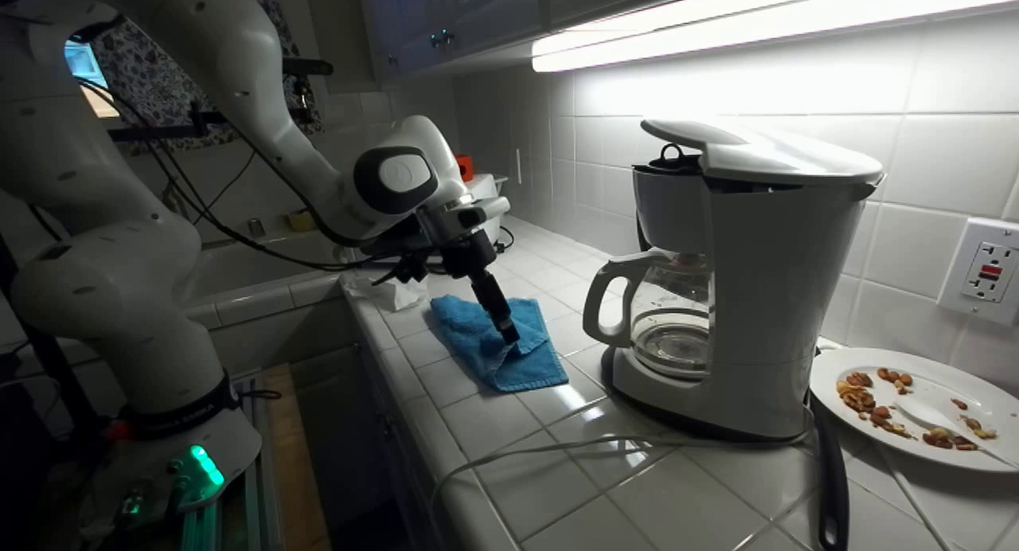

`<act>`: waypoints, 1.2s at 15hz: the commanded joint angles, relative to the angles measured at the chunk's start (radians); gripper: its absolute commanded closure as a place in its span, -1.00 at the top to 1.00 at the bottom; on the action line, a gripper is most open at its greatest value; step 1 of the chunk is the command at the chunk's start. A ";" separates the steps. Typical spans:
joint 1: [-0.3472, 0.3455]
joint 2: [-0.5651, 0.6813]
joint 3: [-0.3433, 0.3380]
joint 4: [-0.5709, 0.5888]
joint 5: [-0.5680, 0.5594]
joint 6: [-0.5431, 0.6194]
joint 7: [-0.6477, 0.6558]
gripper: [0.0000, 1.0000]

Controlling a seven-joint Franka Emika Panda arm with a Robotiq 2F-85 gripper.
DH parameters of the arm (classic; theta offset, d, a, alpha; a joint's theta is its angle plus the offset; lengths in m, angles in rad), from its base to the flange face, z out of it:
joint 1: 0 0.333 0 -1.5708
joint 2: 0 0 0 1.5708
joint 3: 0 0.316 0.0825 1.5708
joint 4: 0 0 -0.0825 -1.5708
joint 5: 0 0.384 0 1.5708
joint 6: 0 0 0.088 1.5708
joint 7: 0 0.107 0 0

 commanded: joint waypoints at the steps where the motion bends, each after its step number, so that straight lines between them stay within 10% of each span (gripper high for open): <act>1: -0.014 0.023 -0.038 -0.023 0.008 0.147 -0.020 1.00; 8: 0.026 0.144 -0.123 -0.088 0.260 0.419 -0.193 1.00; 10: 0.026 0.160 -0.109 -0.098 0.301 0.450 -0.214 0.47; 18: 0.043 0.104 -0.078 -0.097 0.304 0.433 -0.199 -0.50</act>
